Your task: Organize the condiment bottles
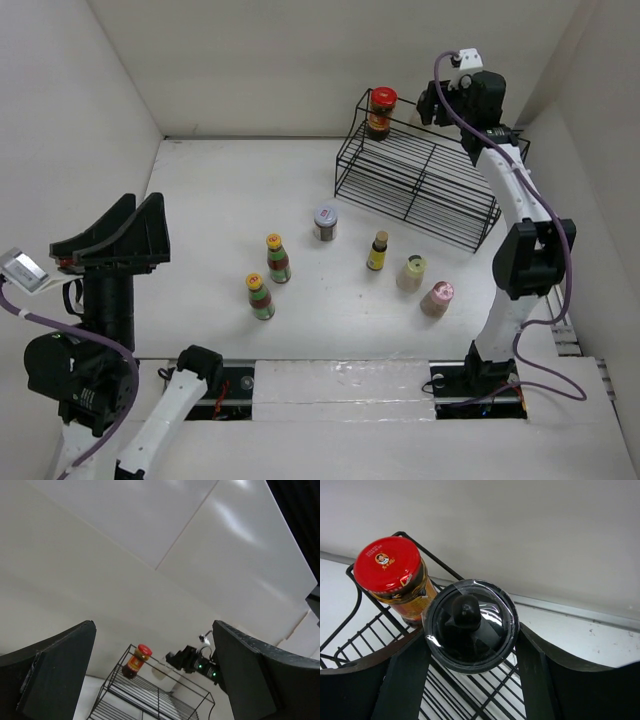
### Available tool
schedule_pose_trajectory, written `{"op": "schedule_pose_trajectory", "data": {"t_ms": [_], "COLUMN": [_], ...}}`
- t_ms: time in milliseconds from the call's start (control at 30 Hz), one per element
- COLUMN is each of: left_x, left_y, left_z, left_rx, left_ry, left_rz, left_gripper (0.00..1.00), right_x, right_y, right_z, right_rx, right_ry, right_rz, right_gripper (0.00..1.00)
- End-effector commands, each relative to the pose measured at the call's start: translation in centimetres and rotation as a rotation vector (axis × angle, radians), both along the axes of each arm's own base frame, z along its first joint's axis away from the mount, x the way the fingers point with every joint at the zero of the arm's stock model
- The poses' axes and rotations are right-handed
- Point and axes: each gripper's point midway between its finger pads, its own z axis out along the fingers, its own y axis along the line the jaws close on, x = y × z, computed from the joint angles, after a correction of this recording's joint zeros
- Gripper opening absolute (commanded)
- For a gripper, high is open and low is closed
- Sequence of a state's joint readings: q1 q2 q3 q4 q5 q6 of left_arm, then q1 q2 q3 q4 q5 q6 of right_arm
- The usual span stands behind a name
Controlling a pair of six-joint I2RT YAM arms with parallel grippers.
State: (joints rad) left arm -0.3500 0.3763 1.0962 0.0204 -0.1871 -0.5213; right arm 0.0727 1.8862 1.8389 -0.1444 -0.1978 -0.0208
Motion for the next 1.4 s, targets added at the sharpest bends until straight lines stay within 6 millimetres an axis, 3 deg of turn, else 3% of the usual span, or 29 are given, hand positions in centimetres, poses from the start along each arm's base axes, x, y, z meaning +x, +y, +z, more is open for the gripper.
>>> {"op": "schedule_pose_trajectory", "data": {"t_ms": [0,67,100,167,200,300,467,533,633,767,800,933,1033,1067,1100,1133,1167,1200,1233,1300,1333,1367], "left_x": [-0.8,-1.4,-0.5,-0.4,1.1,2.1,4.2,4.7,5.4,6.6,6.6,6.9,7.7,8.0,8.4,8.7,8.7,9.1,9.3,9.7,9.9,10.0], "left_y": [1.4,2.2,2.2,2.9,2.7,3.0,3.1,2.8,2.3,1.8,1.8,1.3,0.9,0.6,0.4,0.3,0.3,0.2,-0.2,-1.2,-1.4,-1.5], "left_z": [1.1,0.8,-0.2,-1.5,-3.2,-5.7,-9.5,-9.8,-10.2,-11.2,-11.2,-11.5,-13.4,-14.0,-14.8,-15.3,-15.6,-16.2,-15.9,-16.3,-16.2,-16.7], "left_rx": [-0.083,-0.085,-0.076,-0.088,-0.069,-0.055,-0.032,-0.021,-0.013,0.023,0.023,0.065,0.116,0.132,0.155,0.166,0.17,0.179,0.189,0.221,0.223,0.228], "left_ry": [-0.056,-0.068,-0.041,-0.033,0.007,0.072,0.181,0.185,0.21,0.248,0.248,0.273,0.349,0.371,0.4,0.422,0.431,0.45,0.436,0.438,0.434,0.444], "left_rz": [0.04,0.078,0.097,0.134,0.151,0.188,0.23,0.225,0.214,0.215,0.215,0.204,0.201,0.192,0.195,0.195,0.195,0.195,0.182,0.139,0.131,0.13], "left_gripper": [1.0,1.0,1.0,1.0,1.0,1.0,1.0,1.0,1.0,1.0,1.0,1.0,1.0,1.0,1.0,1.0,1.0,1.0,1.0,1.0,1.0,1.0], "right_x": [1.4,2.0,2.4,2.9,3.6,4.5,4.4,4.0,3.7,2.6,1.9,-0.7,-3.8,-4.8,-5.6,-7.2,-7.9,-8.9,-10.0,-11.1,-12.6,-13.5], "right_y": [0.4,0.4,0.5,0.5,0.5,1.2,1.4,1.8,1.5,1.2,1.2,1.8,3.2,4.5,5.2,5.8,6.9,8.9,9.8,12.6,14.9,15.3], "right_z": [4.3,3.4,1.9,1.3,-0.2,-2.4,-3.7,-2.5,-0.8,1.8,3.5,6.3,8.0,8.4,6.8,8.3,8.5,7.9,5.7,3.7,2.7,0.2], "right_rx": [0.021,0.02,0.018,0.017,0.016,0.014,0.022,0.021,0.021,0.014,0.016,-0.01,-0.047,-0.055,-0.059,-0.05,-0.042,-0.014,0.0,0.063,0.063,0.053], "right_ry": [-0.142,-0.122,-0.091,-0.08,-0.05,-0.007,0.028,0.008,-0.025,-0.071,-0.1,-0.162,-0.218,-0.233,-0.21,-0.245,-0.265,-0.254,-0.205,-0.179,-0.163,-0.114], "right_rz": [0.028,0.028,0.027,0.027,0.027,0.036,0.043,0.043,0.032,0.024,0.025,0.025,0.018,0.018,0.025,0.034,0.056,0.086,0.107,0.172,0.225,0.214], "right_gripper": [0.51,0.51,0.51,0.51,0.52,0.52,0.6,0.74,0.83,0.88,0.88,0.88,0.8,0.74,0.54,0.4,0.29,0.16,0.13,0.1,0.1,0.13]}}
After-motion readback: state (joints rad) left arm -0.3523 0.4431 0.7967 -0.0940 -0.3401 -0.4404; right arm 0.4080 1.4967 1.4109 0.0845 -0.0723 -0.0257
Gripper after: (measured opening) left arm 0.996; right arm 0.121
